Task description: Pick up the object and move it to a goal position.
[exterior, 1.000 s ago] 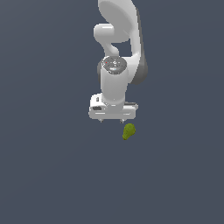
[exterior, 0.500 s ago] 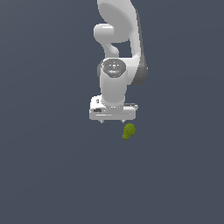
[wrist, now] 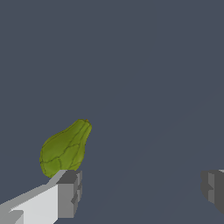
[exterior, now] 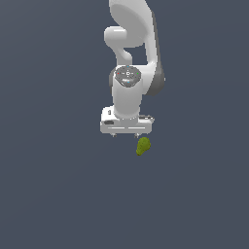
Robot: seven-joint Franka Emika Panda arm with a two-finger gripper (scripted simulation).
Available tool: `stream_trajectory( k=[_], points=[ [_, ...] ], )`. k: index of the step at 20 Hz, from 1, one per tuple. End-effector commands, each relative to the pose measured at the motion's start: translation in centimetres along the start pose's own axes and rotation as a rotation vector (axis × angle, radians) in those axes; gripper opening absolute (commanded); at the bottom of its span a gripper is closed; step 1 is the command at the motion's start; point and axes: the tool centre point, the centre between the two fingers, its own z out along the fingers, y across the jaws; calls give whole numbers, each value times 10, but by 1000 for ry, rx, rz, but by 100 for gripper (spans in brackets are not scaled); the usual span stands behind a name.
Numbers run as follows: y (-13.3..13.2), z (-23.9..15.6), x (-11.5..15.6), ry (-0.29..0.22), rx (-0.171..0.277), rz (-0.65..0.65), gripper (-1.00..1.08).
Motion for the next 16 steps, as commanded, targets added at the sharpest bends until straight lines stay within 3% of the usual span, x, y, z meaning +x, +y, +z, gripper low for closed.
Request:
stream_trajectory(
  k=[1,16],
  points=[
    [-3,2,0,0,1,25,100],
    [-31,20,-3,4,10,328,100]
  ],
)
